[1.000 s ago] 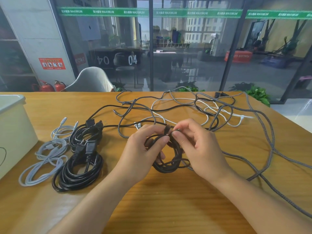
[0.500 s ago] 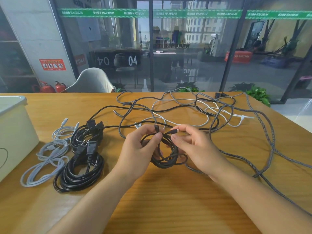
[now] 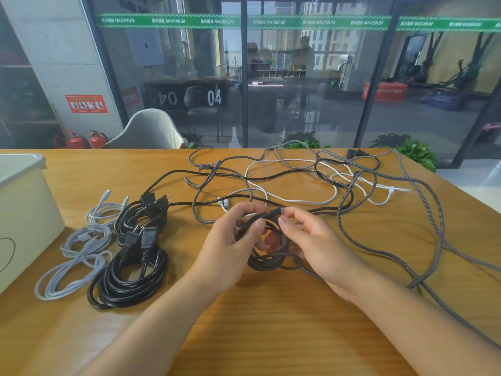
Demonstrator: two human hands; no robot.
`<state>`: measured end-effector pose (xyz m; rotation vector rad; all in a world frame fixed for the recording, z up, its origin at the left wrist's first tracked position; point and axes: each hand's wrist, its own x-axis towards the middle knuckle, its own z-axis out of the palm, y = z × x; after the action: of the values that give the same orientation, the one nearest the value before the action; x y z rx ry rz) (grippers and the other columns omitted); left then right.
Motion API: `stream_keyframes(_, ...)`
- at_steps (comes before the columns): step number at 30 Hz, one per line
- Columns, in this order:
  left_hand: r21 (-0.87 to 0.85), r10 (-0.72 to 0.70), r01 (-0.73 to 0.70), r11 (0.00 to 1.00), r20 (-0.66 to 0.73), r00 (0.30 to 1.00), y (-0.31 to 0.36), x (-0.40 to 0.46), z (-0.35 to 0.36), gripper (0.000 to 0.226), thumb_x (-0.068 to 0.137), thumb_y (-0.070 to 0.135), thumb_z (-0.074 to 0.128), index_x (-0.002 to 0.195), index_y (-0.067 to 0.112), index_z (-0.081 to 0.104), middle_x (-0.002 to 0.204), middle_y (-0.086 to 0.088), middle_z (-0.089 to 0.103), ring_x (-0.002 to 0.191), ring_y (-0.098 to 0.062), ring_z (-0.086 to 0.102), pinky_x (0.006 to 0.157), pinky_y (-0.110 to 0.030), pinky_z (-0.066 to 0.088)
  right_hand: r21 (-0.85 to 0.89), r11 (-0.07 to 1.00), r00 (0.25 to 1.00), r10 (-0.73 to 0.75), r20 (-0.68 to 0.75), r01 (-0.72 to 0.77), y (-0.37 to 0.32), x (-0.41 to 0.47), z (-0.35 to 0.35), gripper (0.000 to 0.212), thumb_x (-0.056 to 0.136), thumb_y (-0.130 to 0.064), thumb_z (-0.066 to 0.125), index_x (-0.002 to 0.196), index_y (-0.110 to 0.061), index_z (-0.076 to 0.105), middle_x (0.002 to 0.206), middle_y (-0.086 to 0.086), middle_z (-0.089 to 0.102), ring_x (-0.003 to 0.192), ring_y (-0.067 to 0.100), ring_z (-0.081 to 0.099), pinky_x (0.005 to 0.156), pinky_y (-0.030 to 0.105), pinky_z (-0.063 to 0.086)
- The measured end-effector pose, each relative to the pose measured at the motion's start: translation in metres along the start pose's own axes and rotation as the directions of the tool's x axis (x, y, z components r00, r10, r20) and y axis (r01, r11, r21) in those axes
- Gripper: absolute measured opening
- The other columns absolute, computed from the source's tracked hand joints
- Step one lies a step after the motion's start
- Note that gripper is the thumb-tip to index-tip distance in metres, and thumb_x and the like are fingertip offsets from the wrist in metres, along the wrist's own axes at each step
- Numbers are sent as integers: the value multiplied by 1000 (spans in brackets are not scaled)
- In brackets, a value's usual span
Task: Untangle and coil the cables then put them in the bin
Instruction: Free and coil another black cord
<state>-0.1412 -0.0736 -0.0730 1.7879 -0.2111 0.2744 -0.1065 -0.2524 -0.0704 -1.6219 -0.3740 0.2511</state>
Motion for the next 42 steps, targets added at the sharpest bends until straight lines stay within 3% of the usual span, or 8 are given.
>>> stream_keyframes(6, -130, -25, 29, 991, 36, 999, 1, 0, 2, 22, 103, 17, 61, 121, 28, 68, 72, -2, 69, 71, -12, 65, 73, -22, 52, -31, 999, 998, -42, -46, 41, 1, -1, 6, 24, 112, -28, 43, 120, -27, 66, 84, -1, 64, 82, 19, 71, 82, 31, 57)
stream_keyframes(13, -419, -48, 105, 902, 145, 988, 11, -1, 6, 21, 105, 22, 53, 120, 22, 68, 68, 4, 59, 72, -19, 54, 81, -30, 48, 272, 962, 988, 24, -150, 18, -7, -3, 22, 24, 112, -27, 42, 114, -21, 66, 72, -4, 49, 63, 15, 51, 62, 26, 41)
stream_keyframes(20, -411, 26, 63, 910, 206, 978, 16, -5, 11, 15, 108, 24, 51, 117, 21, 64, 64, 0, 43, 69, -19, 59, 83, -38, 41, 286, 947, 957, -62, -285, 147, -10, -4, 27, 21, 110, -20, 45, 96, -14, 60, 66, -7, 42, 52, 10, 39, 51, 22, 37)
stream_keyframes(25, -326, -14, 60, 944, 144, 990, 5, 1, -2, 14, 109, 19, 47, 115, 18, 60, 62, 9, 41, 59, -14, 36, 70, -32, 35, 107, 987, 991, -113, -69, 120, -5, -6, 17, 31, 108, -41, 42, 115, -18, 61, 72, 2, 60, 70, 18, 63, 72, 31, 55)
stream_keyframes(28, -251, -73, 108, 962, 143, 987, -4, 4, -7, 19, 109, 21, 50, 124, 26, 60, 67, 3, 36, 62, -15, 36, 64, -20, 38, -58, 996, 997, -71, 6, 71, -1, -1, 5, 20, 105, -34, 57, 123, -30, 64, 92, 2, 73, 87, 15, 70, 86, 35, 57)
stream_keyframes(32, -158, -108, 133, 979, 157, 982, -13, 6, -6, 28, 107, 22, 55, 131, 36, 58, 75, 0, 56, 74, -13, 54, 72, -29, 48, -126, 992, 999, -31, -23, 27, 2, 4, -6, 25, 101, -20, 67, 121, -34, 66, 104, 5, 72, 89, 16, 72, 78, 30, 60)
stream_keyframes(38, 94, -87, 80, 992, 76, 993, -24, 12, -14, 34, 101, 26, 64, 132, 39, 57, 108, 6, 70, 94, -12, 72, 79, -29, 58, -160, 987, 998, -1, -56, -8, 8, 9, -13, 21, 101, -27, 67, 120, -35, 67, 113, 3, 71, 90, 27, 73, 81, 35, 63)
stream_keyframes(42, 263, -59, 39, 964, 71, 996, -29, 12, -19, 42, 99, 31, 67, 138, 36, 53, 119, 11, 66, 106, -4, 66, 85, -23, 57, -240, 970, 999, -29, -26, 22, 9, 10, -16, 24, 101, -32, 65, 125, -38, 64, 116, -4, 69, 90, 9, 71, 82, 31, 62)
